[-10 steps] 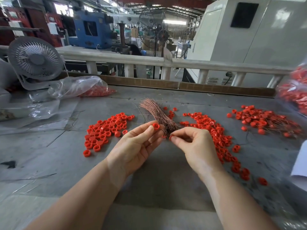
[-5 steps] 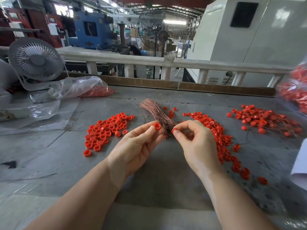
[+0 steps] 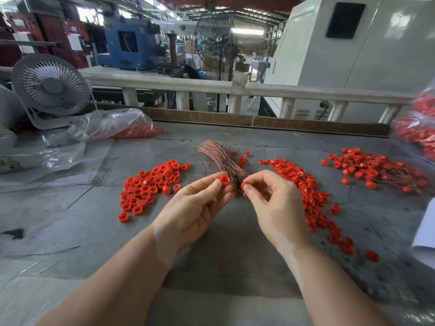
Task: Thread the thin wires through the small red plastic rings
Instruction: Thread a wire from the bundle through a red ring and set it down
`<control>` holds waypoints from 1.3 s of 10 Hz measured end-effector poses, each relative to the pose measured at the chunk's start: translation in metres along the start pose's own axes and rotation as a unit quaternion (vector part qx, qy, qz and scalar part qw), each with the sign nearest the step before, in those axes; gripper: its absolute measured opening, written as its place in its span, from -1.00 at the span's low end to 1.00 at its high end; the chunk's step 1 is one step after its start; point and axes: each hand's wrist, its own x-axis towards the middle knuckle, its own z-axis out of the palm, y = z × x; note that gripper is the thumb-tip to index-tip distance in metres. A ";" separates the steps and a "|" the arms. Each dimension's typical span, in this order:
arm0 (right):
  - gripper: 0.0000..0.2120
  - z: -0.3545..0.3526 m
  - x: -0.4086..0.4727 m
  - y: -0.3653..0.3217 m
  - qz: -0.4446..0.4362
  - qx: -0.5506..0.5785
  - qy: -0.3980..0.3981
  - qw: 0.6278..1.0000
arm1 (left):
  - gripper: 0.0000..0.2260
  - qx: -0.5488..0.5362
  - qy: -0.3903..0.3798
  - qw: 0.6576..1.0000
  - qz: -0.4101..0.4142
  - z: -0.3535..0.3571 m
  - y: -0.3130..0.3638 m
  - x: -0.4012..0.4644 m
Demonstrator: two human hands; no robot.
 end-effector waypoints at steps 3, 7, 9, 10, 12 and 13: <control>-0.74 0.000 0.001 -0.001 0.002 0.021 0.001 1.000 | -0.82 0.009 -0.008 1.000 -0.008 0.000 0.000 0.000; -0.79 0.002 -0.001 -0.002 -0.006 0.018 -0.011 1.000 | -0.82 -0.007 -0.001 1.000 -0.009 -0.002 0.003 -0.001; -0.82 0.002 0.000 -0.002 -0.008 0.024 0.004 1.000 | -0.83 0.002 -0.008 1.000 -0.019 -0.002 0.002 -0.001; -0.80 0.002 0.000 -0.003 -0.009 0.024 0.004 1.000 | -0.82 0.001 -0.002 1.000 -0.012 -0.002 0.002 -0.001; -0.81 0.002 -0.002 -0.003 -0.011 0.008 -0.015 1.000 | -0.82 -0.003 0.010 1.000 -0.003 -0.003 0.003 0.000; -0.80 0.001 -0.001 -0.003 -0.013 0.007 -0.003 1.000 | -0.82 0.001 0.007 1.000 -0.008 -0.002 0.002 -0.001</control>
